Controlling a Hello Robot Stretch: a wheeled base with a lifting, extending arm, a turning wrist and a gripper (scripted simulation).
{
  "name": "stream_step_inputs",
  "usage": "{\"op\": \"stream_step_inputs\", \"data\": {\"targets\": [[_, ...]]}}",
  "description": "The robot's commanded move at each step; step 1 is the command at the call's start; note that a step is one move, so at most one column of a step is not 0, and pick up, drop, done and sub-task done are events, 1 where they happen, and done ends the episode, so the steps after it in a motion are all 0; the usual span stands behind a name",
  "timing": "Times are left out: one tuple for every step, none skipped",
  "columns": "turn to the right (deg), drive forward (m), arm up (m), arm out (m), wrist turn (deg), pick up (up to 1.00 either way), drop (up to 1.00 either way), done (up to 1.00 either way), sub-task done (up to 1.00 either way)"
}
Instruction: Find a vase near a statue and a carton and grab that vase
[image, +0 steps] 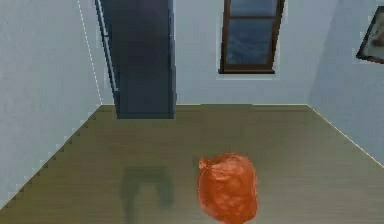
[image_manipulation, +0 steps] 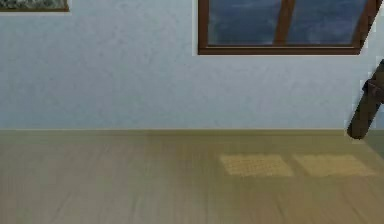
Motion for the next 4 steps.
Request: {"op": "stream_step_inputs", "data": {"targets": [[-45.0, 0.00, 0.00, 0.00, 0.0, 0.00, 0.00, 0.00, 0.00], [-45.0, 0.00, 0.00, 0.00, 0.0, 0.00, 0.00, 0.00, 0.00], [-39.0, 0.00, 0.00, 0.00, 0.0, 0.00, 0.00, 0.00, 0.00], [0.0, 1.00, 0.00, 0.00, 0.0, 0.00, 0.00, 0.00, 0.00]]}}
